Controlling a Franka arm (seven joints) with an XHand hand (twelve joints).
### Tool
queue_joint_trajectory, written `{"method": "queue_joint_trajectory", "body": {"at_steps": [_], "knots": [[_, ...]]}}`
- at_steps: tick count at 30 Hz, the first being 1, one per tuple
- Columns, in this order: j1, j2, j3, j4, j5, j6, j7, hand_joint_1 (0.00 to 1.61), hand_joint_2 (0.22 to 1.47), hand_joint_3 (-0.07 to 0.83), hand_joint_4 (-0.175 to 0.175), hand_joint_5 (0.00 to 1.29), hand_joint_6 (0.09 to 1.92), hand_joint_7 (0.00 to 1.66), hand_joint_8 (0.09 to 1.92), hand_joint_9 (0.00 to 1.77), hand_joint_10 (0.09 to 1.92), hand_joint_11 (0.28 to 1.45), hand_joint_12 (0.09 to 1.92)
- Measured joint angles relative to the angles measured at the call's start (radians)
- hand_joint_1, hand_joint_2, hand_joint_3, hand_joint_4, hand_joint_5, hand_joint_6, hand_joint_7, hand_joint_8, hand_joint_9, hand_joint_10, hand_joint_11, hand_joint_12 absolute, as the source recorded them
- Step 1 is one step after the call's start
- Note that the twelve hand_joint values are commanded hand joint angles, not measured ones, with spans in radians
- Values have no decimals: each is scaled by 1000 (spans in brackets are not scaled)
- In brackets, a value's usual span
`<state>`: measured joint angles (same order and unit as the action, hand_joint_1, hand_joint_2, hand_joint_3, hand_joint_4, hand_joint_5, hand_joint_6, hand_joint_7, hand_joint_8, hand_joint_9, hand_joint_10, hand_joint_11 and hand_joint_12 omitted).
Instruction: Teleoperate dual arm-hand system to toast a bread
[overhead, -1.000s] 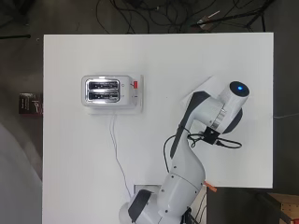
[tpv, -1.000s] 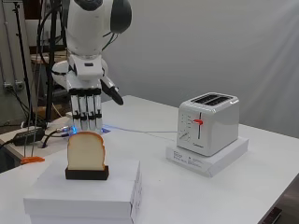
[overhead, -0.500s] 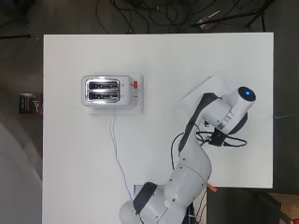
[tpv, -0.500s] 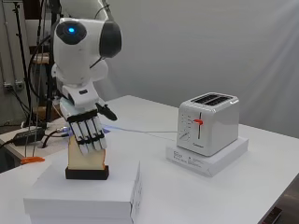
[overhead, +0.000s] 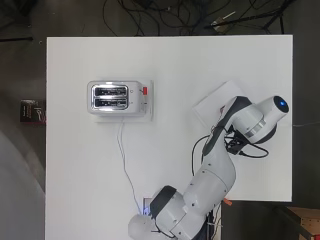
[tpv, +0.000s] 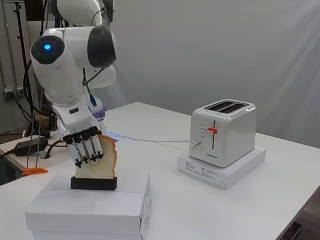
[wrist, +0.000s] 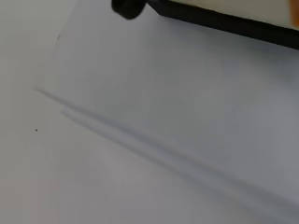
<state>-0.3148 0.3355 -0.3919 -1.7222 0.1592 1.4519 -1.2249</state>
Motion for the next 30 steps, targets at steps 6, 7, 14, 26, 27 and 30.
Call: {"method": "queue_joint_trajectory", "body": {"at_steps": [6,7,14,26,27,30], "knots": [[-2,-71,0,-77,-28,58,26,1228,1173,-1,-171,686,1406,1093,810,1415,87,891,167],[-1,-91,7,-71,-29,62,31,1227,1178,-1,-174,672,1409,1083,840,1436,87,856,280],[69,-323,52,-100,-67,122,-14,1222,1195,0,-175,642,1359,1038,999,1479,87,659,754],[180,-279,368,139,-212,-16,-141,1230,1171,0,-169,753,1102,1034,1109,1517,87,682,697],[189,-226,382,217,-211,-55,-139,1235,1166,0,-173,764,1085,1034,1116,1479,146,673,739],[219,-49,422,490,-202,-183,-129,1241,1155,0,-175,781,1072,1052,1085,1279,611,648,808]]}}
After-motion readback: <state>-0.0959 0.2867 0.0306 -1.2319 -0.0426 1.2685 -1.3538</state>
